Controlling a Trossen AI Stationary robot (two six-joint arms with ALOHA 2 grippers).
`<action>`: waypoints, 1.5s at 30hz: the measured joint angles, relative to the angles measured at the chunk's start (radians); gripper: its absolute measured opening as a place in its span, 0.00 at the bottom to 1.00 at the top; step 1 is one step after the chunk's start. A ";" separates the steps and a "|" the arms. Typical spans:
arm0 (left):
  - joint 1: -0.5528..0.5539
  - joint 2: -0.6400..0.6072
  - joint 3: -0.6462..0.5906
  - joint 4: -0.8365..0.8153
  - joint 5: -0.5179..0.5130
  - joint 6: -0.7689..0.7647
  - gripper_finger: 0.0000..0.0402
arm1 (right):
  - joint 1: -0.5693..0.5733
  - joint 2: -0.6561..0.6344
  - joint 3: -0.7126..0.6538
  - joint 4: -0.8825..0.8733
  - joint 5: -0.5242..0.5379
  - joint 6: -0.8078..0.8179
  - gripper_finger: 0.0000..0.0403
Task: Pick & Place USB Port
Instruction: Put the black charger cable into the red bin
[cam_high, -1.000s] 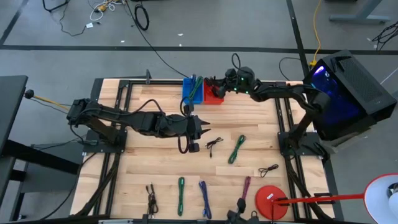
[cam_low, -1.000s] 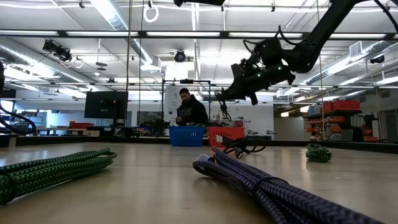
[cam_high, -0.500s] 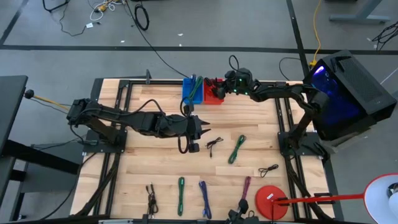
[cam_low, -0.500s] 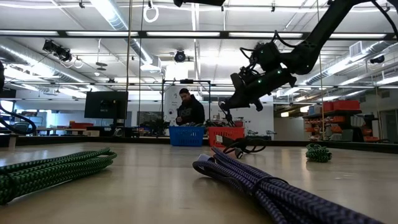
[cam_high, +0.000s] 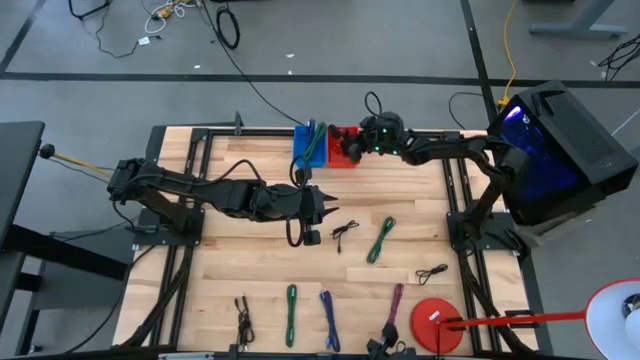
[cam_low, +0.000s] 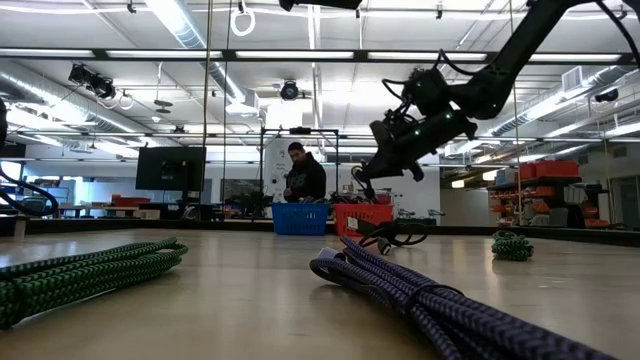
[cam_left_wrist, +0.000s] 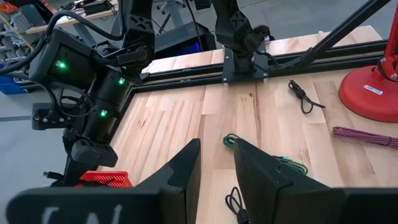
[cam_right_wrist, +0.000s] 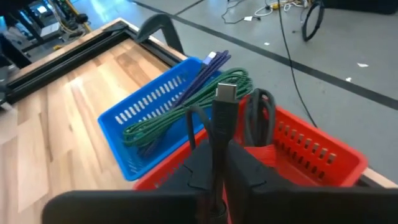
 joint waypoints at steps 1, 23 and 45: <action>0.000 0.000 0.000 0.000 0.000 0.000 0.26 | 0.005 0.000 0.000 0.001 0.000 0.000 0.08; 0.000 0.000 0.000 -0.035 0.056 -0.041 0.26 | 0.025 0.000 -0.001 0.050 -0.003 -0.013 0.35; 0.001 0.226 0.000 -0.225 0.132 -0.222 0.26 | 0.372 -0.211 -0.002 -0.069 -0.141 -0.131 0.34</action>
